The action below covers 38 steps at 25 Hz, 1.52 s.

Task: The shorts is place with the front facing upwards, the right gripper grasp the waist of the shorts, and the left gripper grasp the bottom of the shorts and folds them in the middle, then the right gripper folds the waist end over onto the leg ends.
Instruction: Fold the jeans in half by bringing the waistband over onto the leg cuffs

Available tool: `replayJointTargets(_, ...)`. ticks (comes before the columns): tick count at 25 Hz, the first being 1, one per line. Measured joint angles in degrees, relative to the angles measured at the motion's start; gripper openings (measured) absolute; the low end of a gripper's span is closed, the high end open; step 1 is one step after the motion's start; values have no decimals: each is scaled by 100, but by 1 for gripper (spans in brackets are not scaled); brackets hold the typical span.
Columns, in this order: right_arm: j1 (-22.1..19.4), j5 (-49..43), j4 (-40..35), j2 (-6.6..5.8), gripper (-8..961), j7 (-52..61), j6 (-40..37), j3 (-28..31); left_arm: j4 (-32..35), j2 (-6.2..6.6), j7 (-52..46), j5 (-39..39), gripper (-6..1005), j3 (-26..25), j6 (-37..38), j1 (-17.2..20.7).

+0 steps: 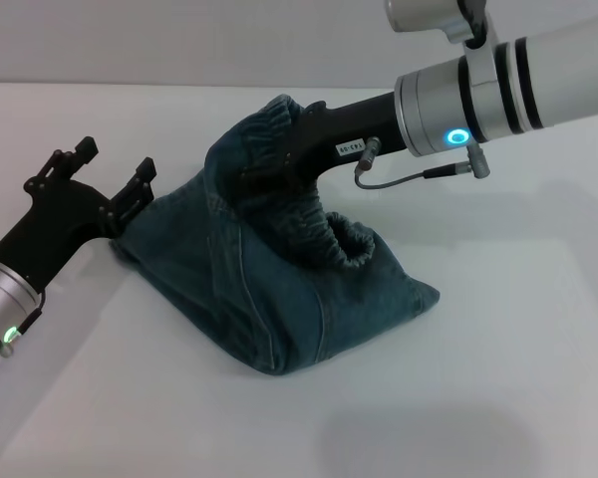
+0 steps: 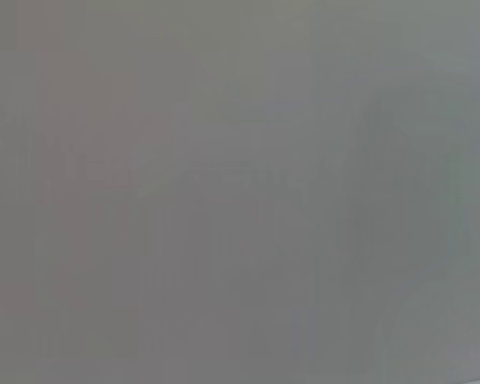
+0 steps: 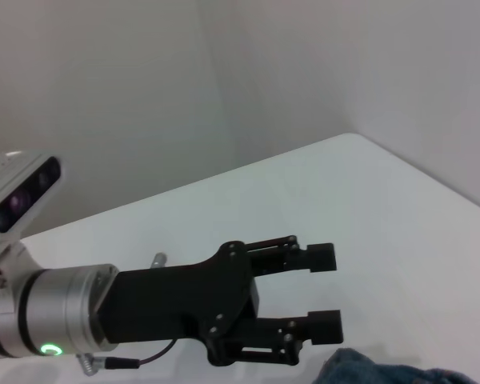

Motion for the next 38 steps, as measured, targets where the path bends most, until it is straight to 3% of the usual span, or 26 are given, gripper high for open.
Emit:
replayJointTargets(11,42,-483,-1,-30,467,136,369,-135,2,1,-2,0,796,-22,13,50)
replayJointTargets(24,-21,84,-215,39,465,10,1729,-1449,-71,-5,-11,0,796,11,13,45)
replayJointTargets(29,158,175,-222,-1,465,341,1584,-1609,-79,-8,-12,0,797,16,12,54)
replayJointTargets(38,312,-1224,-903,-56,465,1751,1280,-1438,-197,-28,-19,0,797,16,173,62)
